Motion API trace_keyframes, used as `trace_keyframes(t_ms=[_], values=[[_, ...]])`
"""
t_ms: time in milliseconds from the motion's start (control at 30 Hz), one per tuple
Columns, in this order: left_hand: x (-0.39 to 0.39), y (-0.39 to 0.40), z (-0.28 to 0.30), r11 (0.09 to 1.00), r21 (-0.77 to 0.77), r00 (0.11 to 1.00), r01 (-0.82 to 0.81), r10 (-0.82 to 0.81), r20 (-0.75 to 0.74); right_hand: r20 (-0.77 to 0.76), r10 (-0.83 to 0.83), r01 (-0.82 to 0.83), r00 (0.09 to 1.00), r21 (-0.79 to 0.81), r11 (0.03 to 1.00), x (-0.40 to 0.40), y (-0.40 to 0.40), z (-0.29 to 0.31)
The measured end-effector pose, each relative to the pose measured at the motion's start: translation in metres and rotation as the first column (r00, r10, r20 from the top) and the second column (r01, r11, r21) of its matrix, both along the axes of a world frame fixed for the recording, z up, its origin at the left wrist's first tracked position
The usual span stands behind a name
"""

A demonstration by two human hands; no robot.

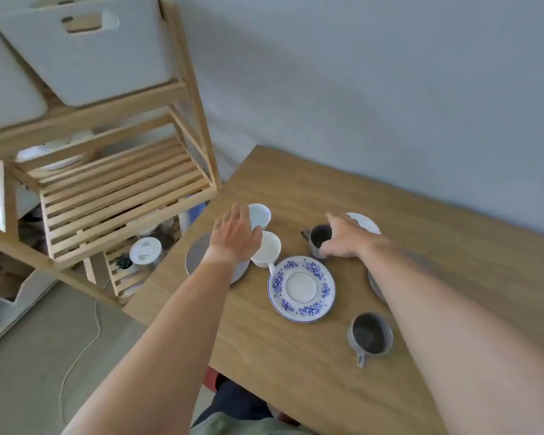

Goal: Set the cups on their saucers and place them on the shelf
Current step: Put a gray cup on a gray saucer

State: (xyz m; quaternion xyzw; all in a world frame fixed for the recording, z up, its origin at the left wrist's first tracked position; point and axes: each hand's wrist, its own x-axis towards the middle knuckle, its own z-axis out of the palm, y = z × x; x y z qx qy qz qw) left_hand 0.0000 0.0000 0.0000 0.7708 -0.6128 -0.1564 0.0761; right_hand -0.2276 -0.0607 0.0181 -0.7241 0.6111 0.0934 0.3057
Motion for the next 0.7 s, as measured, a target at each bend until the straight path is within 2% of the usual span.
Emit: trace_keyframes(t_ms=[100, 200, 400, 467, 533, 600, 700], values=[[0.011, 0.011, -0.014, 0.999, 0.036, 0.999, -0.041, 0.04, 0.032, -0.023, 0.019, -0.02, 1.0, -0.033, 0.999, 0.003, 0.006, -0.011], [0.016, 0.014, -0.018, 0.996, 0.072, 0.999, -0.053, 0.054, -0.002, -0.029, 0.023, -0.024, 0.999, -0.042, 0.999, 0.007, 0.008, -0.023], [0.044, 0.024, -0.032, 0.986, 0.089, 0.987, -0.144, 0.149, -0.055, -0.019, -0.027, 0.023, 0.999, -0.178, 0.984, 0.009, 0.004, -0.03], [0.058, 0.033, -0.037, 0.971, 0.08, 0.972, -0.226, 0.23, -0.051, 0.055, -0.073, 0.087, 0.996, -0.32, 0.943, 0.017, 0.001, -0.023], [0.068, 0.043, -0.041, 0.939, 0.116, 0.941, -0.323, 0.331, -0.061, 0.227, -0.106, 0.2, 0.968, -0.445, 0.873, 0.032, -0.002, -0.011], [0.079, 0.052, -0.048, 0.897, 0.195, 0.9, -0.397, 0.422, -0.109, 0.41, -0.083, 0.289, 0.908, -0.472, 0.833, 0.058, -0.005, 0.001], [0.094, 0.056, -0.061, 0.868, 0.255, 0.844, -0.426, 0.483, -0.235, 0.522, 0.035, 0.24, 0.852, -0.449, 0.861, 0.103, -0.006, 0.014]])
